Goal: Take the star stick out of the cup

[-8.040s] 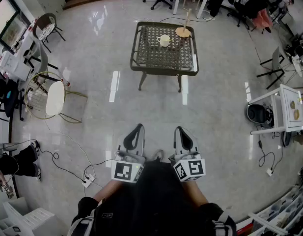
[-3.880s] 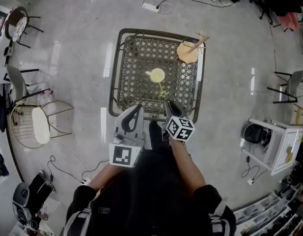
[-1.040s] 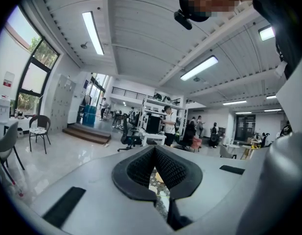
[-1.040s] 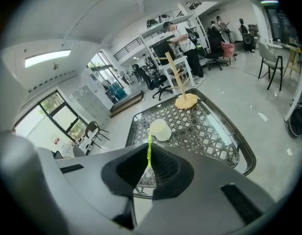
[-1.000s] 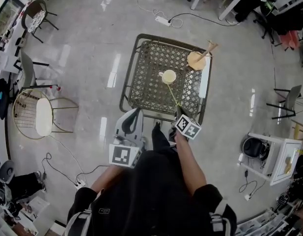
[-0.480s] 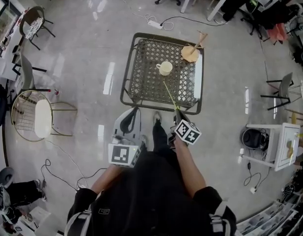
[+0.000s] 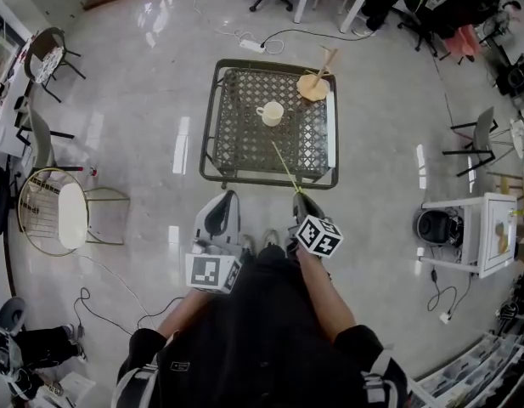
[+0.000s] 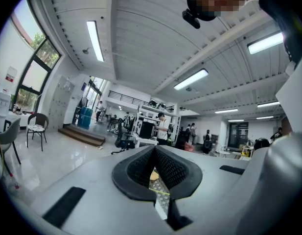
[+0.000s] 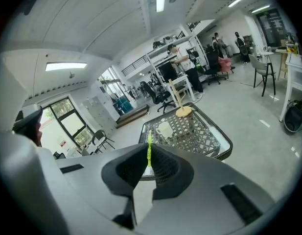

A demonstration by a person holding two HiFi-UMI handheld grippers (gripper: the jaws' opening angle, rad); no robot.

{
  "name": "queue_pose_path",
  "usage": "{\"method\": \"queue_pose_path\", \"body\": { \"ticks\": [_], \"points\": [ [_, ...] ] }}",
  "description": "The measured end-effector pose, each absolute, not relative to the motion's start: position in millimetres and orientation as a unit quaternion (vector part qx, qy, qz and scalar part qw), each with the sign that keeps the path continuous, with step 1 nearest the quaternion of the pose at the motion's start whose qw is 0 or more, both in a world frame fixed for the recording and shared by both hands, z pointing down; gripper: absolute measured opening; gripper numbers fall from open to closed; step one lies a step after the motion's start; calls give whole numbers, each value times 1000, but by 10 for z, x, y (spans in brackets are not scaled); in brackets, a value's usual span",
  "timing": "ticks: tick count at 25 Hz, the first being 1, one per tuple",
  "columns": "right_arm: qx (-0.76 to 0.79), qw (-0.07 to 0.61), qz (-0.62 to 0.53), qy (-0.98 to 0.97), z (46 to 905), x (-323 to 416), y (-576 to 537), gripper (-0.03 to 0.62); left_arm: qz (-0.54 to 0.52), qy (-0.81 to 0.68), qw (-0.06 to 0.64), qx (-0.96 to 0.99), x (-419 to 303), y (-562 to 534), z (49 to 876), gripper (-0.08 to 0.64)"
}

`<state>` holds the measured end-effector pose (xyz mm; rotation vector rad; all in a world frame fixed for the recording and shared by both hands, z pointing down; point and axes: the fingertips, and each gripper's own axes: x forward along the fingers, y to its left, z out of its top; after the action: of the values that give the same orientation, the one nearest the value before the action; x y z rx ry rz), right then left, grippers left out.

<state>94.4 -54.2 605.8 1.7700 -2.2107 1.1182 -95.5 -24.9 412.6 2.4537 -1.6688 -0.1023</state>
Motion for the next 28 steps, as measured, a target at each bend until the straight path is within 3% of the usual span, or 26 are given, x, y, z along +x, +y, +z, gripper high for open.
{"method": "queue_pose_path", "body": {
  "ticks": [28],
  "points": [
    [594,-18,184,-783,4462,1353,-472,20,-19,-563,60,824,-461,-347,3997,12]
  ]
}}
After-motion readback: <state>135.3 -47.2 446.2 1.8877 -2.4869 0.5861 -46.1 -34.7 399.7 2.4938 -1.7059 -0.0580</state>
